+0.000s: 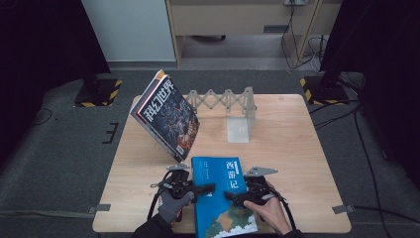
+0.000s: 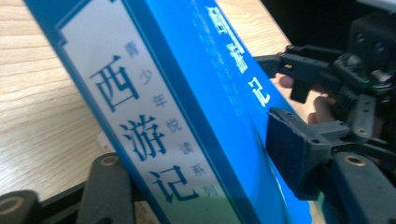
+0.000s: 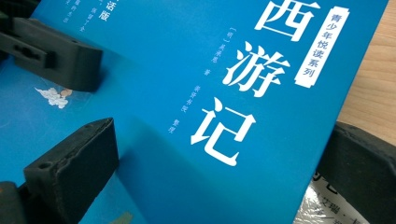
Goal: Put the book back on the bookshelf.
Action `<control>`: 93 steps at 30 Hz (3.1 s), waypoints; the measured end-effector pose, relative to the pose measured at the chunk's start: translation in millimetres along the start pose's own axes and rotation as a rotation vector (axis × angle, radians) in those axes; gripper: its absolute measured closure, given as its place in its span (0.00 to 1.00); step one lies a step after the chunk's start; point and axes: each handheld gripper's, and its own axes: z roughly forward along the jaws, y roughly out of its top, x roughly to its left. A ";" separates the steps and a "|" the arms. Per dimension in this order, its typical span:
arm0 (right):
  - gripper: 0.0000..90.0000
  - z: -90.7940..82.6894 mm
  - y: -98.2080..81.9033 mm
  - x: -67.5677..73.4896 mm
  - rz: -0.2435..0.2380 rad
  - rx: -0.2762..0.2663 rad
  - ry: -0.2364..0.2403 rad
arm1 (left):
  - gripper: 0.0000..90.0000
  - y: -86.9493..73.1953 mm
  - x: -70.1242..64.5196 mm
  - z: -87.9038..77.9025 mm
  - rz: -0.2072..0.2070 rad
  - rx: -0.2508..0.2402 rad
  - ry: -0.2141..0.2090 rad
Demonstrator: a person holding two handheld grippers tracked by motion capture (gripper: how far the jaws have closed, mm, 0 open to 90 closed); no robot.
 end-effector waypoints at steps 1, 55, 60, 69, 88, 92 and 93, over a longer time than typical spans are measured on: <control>0.01 0.0 0.0 -0.1 -0.001 0.000 0.003 | 0.46 0.4 -0.3 -0.7 -0.001 0.000 -0.001; 0.18 -22.9 53.8 -11.9 -0.012 -0.217 0.015 | 0.66 54.9 -53.1 -31.6 0.241 -0.175 0.073; 0.20 -28.9 62.3 -12.9 -0.033 -0.267 0.006 | 0.66 58.4 -59.3 -34.2 0.302 -0.216 0.077; 0.24 -36.9 69.1 -9.5 -0.086 -0.318 -0.019 | 0.67 56.2 -66.1 -36.0 0.374 -0.240 0.098; 0.27 -40.7 58.5 -23.9 -0.045 -0.336 -0.035 | 0.67 48.3 -54.2 -38.5 0.312 -0.232 0.082; 0.33 -46.0 49.6 -36.0 -0.015 -0.352 -0.084 | 0.67 48.0 -54.1 -38.9 0.317 -0.230 0.080; 0.34 -47.0 47.2 -39.5 -0.008 -0.350 -0.106 | 0.67 48.0 -54.3 -38.8 0.318 -0.230 0.080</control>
